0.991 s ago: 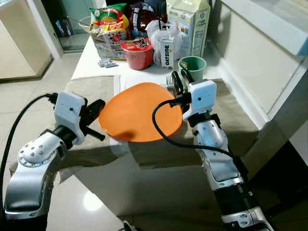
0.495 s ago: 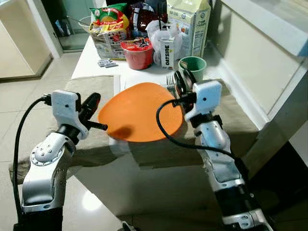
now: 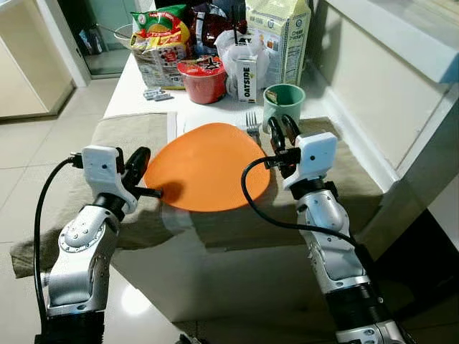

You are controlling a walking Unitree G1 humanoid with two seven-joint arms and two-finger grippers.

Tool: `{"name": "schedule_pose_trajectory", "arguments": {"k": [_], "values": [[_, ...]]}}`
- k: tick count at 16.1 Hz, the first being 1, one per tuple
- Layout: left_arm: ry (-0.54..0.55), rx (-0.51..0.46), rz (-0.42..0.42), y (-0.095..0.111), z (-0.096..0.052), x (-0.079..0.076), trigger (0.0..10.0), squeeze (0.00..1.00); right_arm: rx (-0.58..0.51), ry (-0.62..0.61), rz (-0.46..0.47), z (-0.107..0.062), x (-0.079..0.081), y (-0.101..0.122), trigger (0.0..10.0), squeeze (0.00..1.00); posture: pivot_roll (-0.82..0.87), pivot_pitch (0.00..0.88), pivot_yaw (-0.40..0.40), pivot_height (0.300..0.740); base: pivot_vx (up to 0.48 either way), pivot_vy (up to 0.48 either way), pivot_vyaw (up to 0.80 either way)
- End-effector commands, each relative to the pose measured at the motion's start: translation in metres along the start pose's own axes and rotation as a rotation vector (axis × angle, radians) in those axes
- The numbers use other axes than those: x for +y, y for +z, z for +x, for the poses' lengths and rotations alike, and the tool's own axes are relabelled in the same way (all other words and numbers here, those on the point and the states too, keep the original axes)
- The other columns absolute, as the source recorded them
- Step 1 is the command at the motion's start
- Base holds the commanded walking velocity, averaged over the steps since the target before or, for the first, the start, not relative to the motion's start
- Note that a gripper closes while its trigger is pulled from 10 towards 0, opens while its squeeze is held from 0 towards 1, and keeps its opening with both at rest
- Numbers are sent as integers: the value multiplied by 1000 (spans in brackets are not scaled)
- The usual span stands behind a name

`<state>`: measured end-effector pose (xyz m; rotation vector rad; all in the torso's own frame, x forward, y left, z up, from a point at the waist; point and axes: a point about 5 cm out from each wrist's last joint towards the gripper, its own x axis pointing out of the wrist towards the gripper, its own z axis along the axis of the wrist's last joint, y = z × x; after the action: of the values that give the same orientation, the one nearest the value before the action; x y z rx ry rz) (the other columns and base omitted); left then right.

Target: Setting the table

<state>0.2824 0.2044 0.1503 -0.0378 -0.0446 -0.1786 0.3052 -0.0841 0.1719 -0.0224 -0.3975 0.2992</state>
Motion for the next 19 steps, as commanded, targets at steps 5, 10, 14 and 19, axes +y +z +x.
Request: {"name": "schedule_pose_trajectory", "arguments": {"k": [5,10,14,19], "values": [[-37,49,-4,-19,-7,-13,10000,0,-13,11,2,2,-1,5,10000,0,-75,35,83,740,0,0,0],[-65,139,16,-36,-13,-16,10000,0,-9,20,11,3,1,5,10000,0,-76,36,84,740,0,0,0],[-10,207,-23,-54,-21,1,10000,0,90,-6,217,4,-1,-4,10000,0,-80,39,82,740,0,0,0],[-20,216,-67,-66,-28,-2,10000,0,219,-3,588,8,-7,-13,10000,0,-88,46,62,740,0,0,0]]}}
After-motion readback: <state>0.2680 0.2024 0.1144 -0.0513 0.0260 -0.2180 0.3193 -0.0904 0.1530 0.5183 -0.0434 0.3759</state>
